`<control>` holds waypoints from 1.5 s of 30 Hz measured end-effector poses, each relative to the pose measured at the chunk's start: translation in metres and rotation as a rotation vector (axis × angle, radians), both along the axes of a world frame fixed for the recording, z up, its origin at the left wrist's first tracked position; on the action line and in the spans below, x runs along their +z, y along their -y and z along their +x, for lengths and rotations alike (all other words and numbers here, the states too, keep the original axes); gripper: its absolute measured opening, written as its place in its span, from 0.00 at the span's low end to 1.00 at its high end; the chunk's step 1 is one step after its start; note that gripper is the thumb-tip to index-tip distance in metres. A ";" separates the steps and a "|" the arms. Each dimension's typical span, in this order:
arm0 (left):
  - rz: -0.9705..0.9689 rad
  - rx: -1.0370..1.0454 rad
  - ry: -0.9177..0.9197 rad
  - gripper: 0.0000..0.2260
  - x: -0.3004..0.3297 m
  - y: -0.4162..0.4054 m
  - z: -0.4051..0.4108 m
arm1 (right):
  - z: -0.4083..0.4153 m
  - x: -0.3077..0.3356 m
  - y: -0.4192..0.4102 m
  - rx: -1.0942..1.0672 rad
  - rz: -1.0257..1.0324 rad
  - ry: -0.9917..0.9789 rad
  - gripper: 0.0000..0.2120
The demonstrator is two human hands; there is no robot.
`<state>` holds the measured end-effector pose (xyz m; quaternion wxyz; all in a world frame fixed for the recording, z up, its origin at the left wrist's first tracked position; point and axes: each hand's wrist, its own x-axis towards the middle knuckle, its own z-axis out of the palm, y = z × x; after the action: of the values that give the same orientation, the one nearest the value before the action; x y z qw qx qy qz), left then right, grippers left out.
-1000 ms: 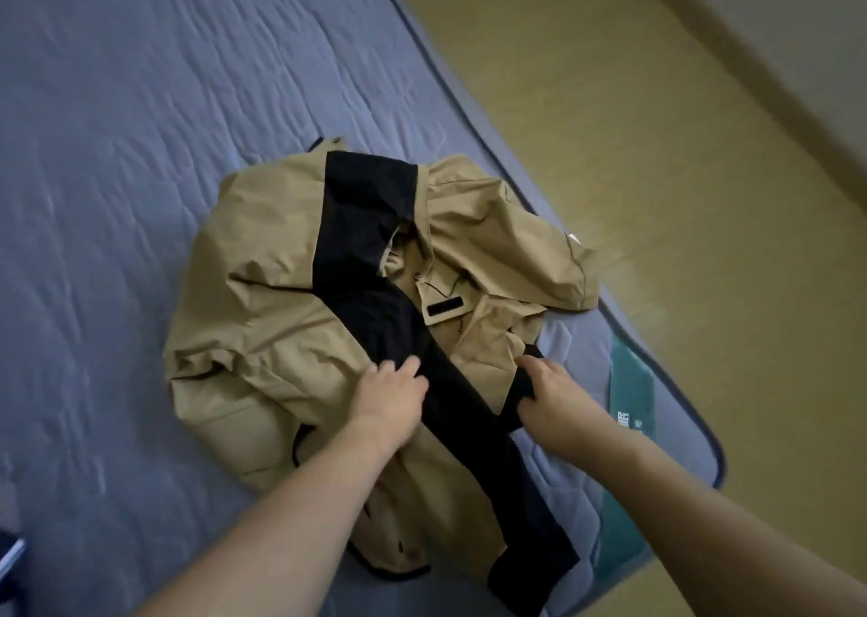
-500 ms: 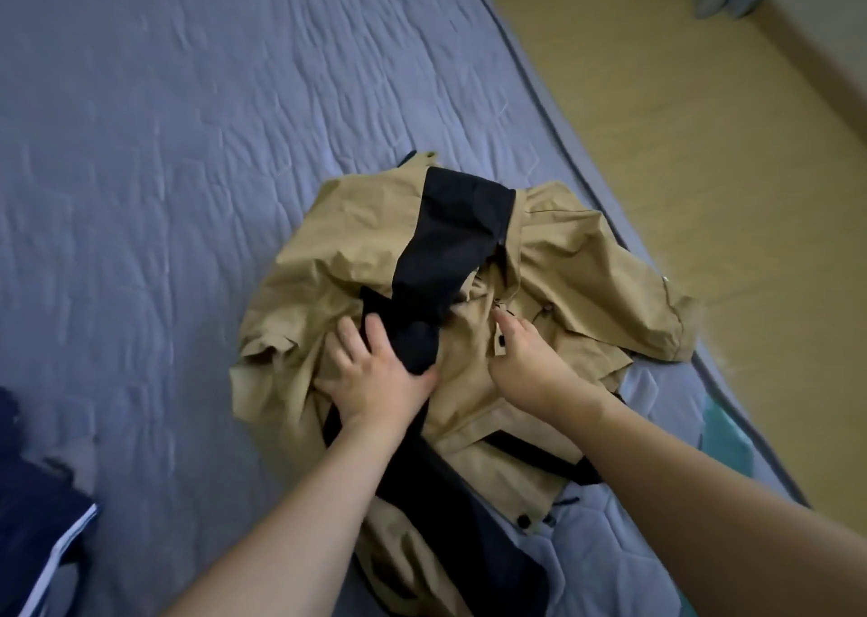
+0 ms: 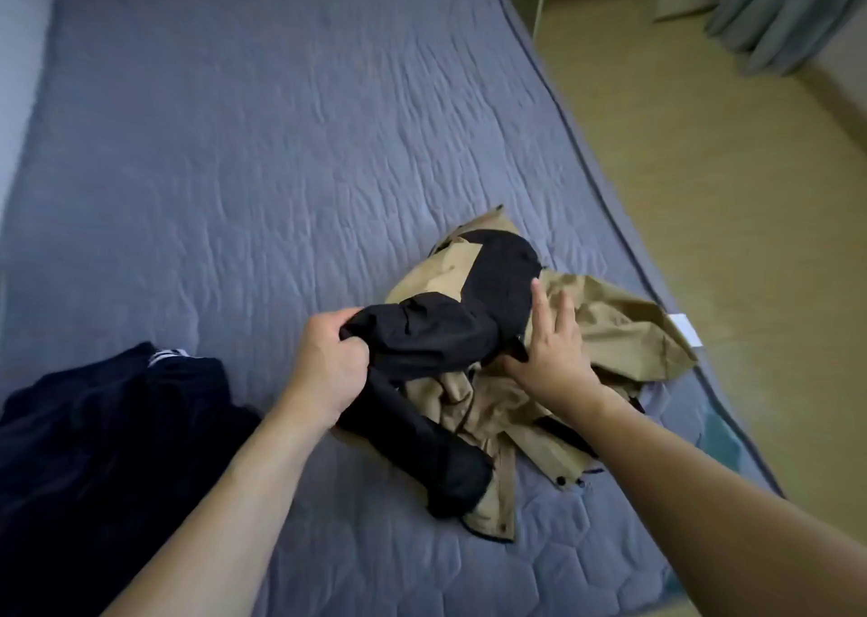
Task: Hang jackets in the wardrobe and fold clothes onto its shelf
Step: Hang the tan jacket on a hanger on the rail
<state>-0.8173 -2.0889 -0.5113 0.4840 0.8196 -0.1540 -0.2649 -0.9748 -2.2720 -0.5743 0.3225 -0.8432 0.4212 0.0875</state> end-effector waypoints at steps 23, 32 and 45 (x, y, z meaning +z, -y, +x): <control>0.475 1.157 0.730 0.24 0.511 -0.432 -0.092 | 0.130 0.592 -0.322 0.762 0.735 0.529 0.12; -0.200 0.826 0.521 0.08 0.510 -0.522 -0.131 | 0.130 0.680 -0.543 1.338 0.790 0.105 0.13; -0.349 1.130 0.603 0.12 0.635 -0.722 -0.072 | 0.167 0.620 -0.756 1.384 0.662 0.426 0.37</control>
<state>-0.8891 -1.3665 0.1234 0.6099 0.7220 0.1302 0.2996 -0.8083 -1.5158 0.0457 0.5024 -0.7722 -0.3168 0.2256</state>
